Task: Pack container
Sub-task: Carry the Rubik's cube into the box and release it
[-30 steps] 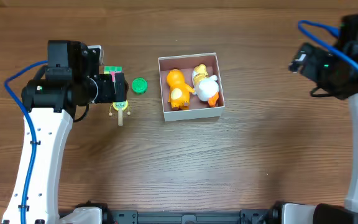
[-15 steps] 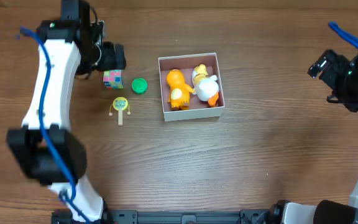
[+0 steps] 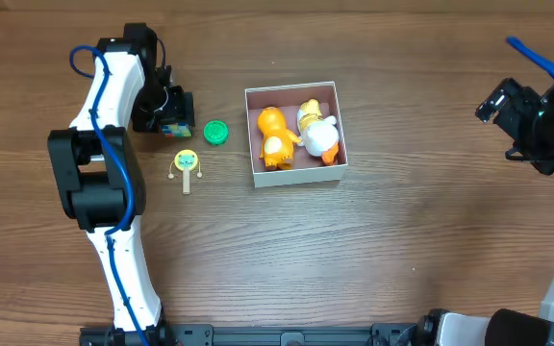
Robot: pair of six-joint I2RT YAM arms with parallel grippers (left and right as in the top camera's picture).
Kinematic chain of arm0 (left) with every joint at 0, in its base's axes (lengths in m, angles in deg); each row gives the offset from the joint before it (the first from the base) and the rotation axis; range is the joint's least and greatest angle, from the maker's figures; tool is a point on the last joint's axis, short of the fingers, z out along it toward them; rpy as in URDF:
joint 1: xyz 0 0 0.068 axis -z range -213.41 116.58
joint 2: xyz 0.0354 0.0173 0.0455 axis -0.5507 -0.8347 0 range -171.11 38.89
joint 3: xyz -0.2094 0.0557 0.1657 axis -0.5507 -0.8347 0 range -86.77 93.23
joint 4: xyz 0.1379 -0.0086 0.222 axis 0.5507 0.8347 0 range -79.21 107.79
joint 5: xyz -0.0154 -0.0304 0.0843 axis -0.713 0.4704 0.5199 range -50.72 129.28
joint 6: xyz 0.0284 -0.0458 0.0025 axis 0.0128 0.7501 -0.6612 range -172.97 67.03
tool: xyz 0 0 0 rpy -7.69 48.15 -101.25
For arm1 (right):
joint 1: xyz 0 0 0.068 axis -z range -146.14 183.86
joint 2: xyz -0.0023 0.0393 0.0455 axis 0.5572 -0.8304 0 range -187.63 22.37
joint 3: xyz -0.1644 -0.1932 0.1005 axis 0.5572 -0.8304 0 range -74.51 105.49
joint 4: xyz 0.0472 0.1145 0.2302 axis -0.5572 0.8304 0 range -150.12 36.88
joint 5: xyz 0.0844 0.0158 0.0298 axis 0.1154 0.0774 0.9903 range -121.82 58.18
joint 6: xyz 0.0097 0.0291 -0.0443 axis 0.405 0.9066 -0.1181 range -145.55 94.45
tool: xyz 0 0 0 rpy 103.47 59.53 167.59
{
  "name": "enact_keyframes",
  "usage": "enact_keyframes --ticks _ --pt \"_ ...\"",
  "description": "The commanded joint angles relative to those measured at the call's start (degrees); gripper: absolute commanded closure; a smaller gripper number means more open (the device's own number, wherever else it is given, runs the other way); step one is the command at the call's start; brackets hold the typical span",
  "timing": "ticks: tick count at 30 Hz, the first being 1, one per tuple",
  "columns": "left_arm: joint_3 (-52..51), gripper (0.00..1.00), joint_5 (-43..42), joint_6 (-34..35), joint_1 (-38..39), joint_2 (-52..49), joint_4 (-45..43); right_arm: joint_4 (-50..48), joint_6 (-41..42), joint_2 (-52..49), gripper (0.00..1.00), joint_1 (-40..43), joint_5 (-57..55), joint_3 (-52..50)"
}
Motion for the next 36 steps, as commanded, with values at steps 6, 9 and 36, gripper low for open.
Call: enact_keyframes --ticks 6,9,36 --pt "1.6 0.53 1.5 -2.1 0.1 -1.4 -1.3 0.1 0.0 0.2 0.00 0.0 0.1 0.0" --pt "1.6 0.64 1.4 -2.1 0.1 -1.4 -1.1 0.2 0.0 0.2 0.00 0.0 0.1 0.0" --pt "26.2 0.55 4.1 15.1 31.7 -4.8 8.0 3.7 -2.2 0.2 0.00 0.0 0.1 0.0"
